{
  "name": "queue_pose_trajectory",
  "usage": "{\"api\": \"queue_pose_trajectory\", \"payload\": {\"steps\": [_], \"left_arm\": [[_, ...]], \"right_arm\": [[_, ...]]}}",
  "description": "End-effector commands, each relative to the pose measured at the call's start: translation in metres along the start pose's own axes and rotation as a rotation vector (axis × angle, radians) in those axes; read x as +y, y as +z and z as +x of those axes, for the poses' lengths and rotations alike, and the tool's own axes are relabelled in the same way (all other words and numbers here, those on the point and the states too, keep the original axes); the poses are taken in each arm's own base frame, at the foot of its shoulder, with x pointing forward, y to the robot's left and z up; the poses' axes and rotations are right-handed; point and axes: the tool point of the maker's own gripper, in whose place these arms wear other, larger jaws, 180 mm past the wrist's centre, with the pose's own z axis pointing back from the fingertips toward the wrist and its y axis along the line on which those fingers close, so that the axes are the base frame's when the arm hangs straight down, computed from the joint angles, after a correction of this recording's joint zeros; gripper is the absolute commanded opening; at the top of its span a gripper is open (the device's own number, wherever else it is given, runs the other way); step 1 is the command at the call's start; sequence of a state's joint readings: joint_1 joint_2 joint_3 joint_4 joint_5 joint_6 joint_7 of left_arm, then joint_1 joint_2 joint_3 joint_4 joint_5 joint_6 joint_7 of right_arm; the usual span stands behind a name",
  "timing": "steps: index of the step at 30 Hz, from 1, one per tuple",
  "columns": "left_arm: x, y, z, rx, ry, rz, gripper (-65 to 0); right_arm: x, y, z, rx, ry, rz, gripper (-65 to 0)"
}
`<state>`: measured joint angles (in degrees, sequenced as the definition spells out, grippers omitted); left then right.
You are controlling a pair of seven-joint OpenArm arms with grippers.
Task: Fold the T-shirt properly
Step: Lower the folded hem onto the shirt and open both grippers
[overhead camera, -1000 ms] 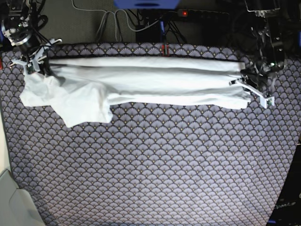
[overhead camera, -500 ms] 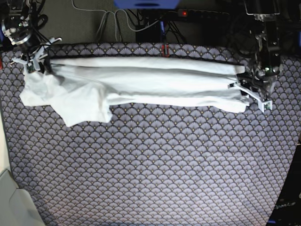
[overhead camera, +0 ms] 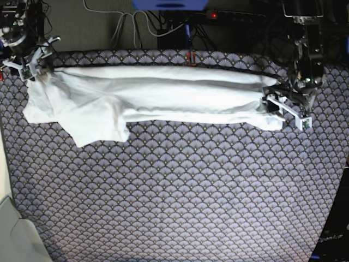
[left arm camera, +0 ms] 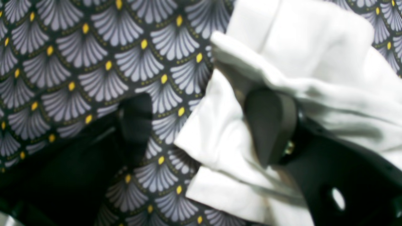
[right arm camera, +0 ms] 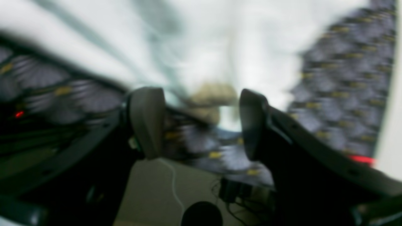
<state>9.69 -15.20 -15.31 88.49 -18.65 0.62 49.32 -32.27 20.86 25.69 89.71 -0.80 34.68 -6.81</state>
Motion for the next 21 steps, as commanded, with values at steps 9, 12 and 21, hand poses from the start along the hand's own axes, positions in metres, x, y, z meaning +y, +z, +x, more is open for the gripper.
{"api": "queue_pose_trajectory", "payload": {"steps": [9,12,21], "left_arm": [[-0.003,0.002,-0.020,0.112,-0.010,-0.016,-15.9],[-0.003,0.003,-0.025,0.142,-0.009,-0.016,-15.9],[-0.002,0.002,-0.029,0.158,-0.004,-0.012,-15.9]], "right_arm": [[-0.045,0.015,0.067,-0.180,0.051,-0.138,-26.9],[-0.049,0.015,0.103,-0.273,0.060,-0.167,-26.9],[-0.013,-0.030,0.163,-0.293,0.076,-0.069,-26.5]]}}
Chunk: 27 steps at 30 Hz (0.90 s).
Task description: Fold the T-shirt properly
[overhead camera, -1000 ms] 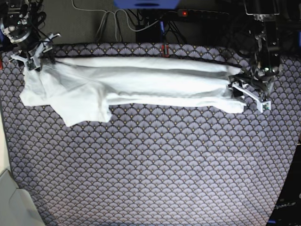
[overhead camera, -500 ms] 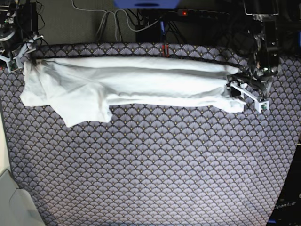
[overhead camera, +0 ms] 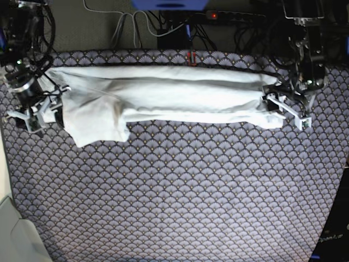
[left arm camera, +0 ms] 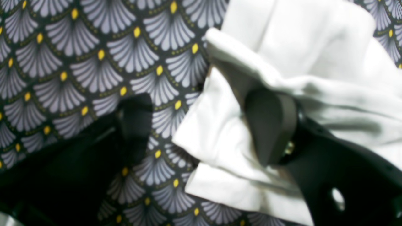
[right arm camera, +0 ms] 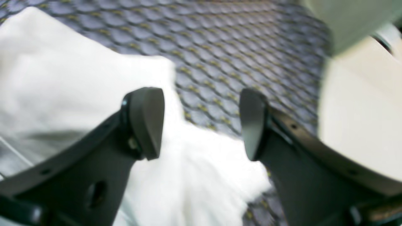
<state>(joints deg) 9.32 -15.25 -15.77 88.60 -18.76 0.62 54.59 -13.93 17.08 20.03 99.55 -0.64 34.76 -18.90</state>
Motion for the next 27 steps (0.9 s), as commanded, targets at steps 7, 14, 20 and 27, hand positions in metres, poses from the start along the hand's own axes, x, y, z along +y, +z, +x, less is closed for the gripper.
{"api": "queue_pose_trajectory", "payload": {"steps": [7,14,20,27], "left_arm": [[-0.003,0.000,-0.017,0.075,-0.011,-0.011,-15.9],[-0.003,0.000,-0.017,0.075,-0.011,-0.011,-15.9],[-0.003,0.001,-0.016,0.072,-0.011,-0.011,-15.9],[-0.004,0.001,-0.013,0.066,-0.011,-0.012,-15.9]], "right_arm": [[0.017,-0.044,0.035,0.043,0.043,0.110,-26.5],[0.005,-0.092,0.025,0.134,-0.037,0.147,-26.5],[0.011,-0.104,0.006,0.195,-0.061,0.185,-26.5],[0.023,-0.110,-0.020,0.230,-0.119,0.220,-26.5]]}}
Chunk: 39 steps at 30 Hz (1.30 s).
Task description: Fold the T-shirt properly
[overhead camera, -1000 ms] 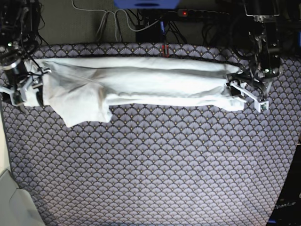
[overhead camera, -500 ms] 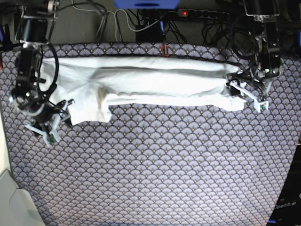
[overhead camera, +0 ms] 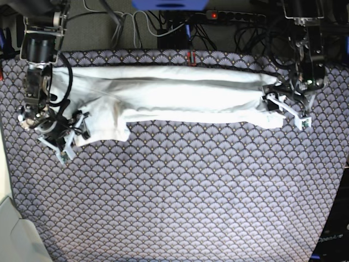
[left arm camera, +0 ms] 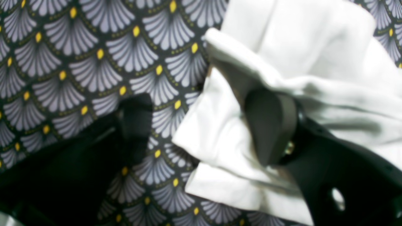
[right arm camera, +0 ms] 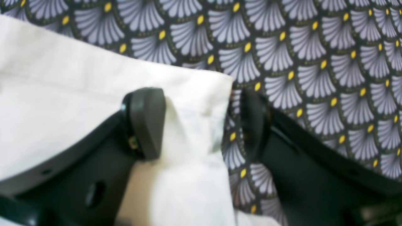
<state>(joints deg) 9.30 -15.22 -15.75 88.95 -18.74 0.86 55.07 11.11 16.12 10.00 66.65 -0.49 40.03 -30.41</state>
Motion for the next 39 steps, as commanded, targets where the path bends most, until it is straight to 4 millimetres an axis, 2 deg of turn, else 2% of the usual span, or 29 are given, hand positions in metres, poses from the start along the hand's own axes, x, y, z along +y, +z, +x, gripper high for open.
{"api": "queue_pose_trajectory", "payload": {"steps": [1,4,6,7,10,11,17,18,24,27,30,36,39], "left_arm": [[-0.003,0.000,-0.012,0.062,-0.012,-0.013,-15.9],[-0.003,0.000,-0.012,0.062,-0.012,-0.013,-15.9],[-0.004,0.000,-0.012,0.061,-0.012,-0.013,-15.9],[-0.004,0.000,-0.012,0.061,-0.012,-0.013,-15.9],[-0.003,0.000,-0.012,0.062,-0.012,-0.013,-15.9],[-0.003,0.000,-0.013,0.063,-0.012,-0.013,-15.9],[-0.003,0.000,-0.014,0.066,-0.013,-0.013,-15.9],[-0.003,0.000,-0.014,0.066,-0.013,-0.013,-15.9],[-0.002,-0.001,-0.018,0.077,-0.012,-0.012,-15.9],[-0.002,-0.001,-0.018,0.077,-0.014,-0.013,-15.9],[-0.002,-0.001,-0.017,0.075,-0.014,-0.013,-15.9],[-0.002,-0.002,-0.017,0.072,-0.013,-0.013,-15.9],[-0.003,-0.002,-0.016,0.070,-0.014,-0.014,-15.9]], "right_arm": [[-0.008,0.002,0.011,-0.036,-0.002,-0.011,-26.6],[-0.006,-0.003,0.003,-0.032,-0.023,0.001,-27.4],[-0.006,-0.003,0.002,-0.030,-0.025,0.003,-32.3],[-0.007,-0.003,0.002,-0.031,-0.026,0.002,-37.8],[-0.008,-0.003,0.001,-0.032,-0.030,-0.001,-61.0],[-0.008,-0.003,0.001,-0.029,-0.031,-0.002,-65.0],[-0.013,0.005,-0.006,-0.023,-0.010,-0.019,-64.9],[-0.013,0.009,-0.001,-0.037,0.005,-0.026,-64.9],[-0.013,0.047,0.023,-0.143,0.068,-0.103,-64.9],[-0.018,0.068,0.024,-0.176,0.073,-0.153,-64.9],[-0.015,0.084,0.020,-0.191,0.074,-0.182,-64.9],[-0.013,0.115,-0.006,-0.178,0.046,-0.248,-64.9],[-0.012,0.126,-0.012,-0.173,0.041,-0.268,-64.9]]}}
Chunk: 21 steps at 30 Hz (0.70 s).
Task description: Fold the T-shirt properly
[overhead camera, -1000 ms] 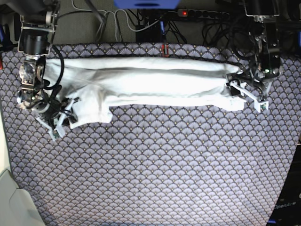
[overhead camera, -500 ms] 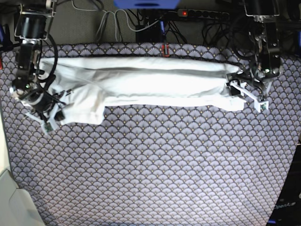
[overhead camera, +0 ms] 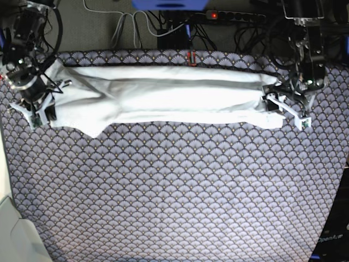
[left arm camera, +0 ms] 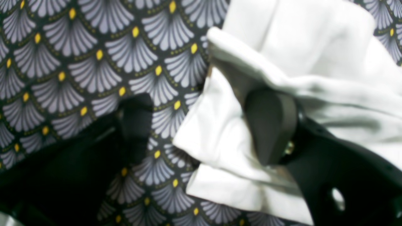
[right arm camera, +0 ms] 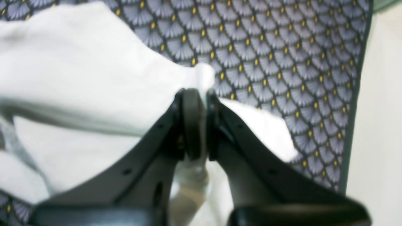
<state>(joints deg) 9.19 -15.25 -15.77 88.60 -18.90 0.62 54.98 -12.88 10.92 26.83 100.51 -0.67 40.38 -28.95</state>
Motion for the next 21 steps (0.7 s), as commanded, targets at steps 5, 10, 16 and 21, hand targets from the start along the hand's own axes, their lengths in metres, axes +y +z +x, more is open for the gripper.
{"api": "queue_pose_trajectory", "payload": {"steps": [5,10,16,21], "left_arm": [[-0.002,-0.001,-0.016,0.070,-0.014,-0.011,-15.9],[-0.002,-0.001,-0.017,0.070,-0.014,-0.010,-15.9],[-0.002,-0.001,-0.017,0.071,-0.014,-0.010,-15.9],[0.003,0.000,-0.015,0.069,-0.024,0.001,-15.9]], "right_arm": [[-0.010,0.012,-0.001,-0.018,-0.008,-0.039,-64.9],[-0.010,0.014,-0.007,-0.009,-0.027,-0.046,-64.9],[-0.004,0.010,-0.013,0.002,-0.050,-0.031,-64.9],[0.004,0.002,-0.035,0.054,-0.096,-0.005,-64.9]]}}
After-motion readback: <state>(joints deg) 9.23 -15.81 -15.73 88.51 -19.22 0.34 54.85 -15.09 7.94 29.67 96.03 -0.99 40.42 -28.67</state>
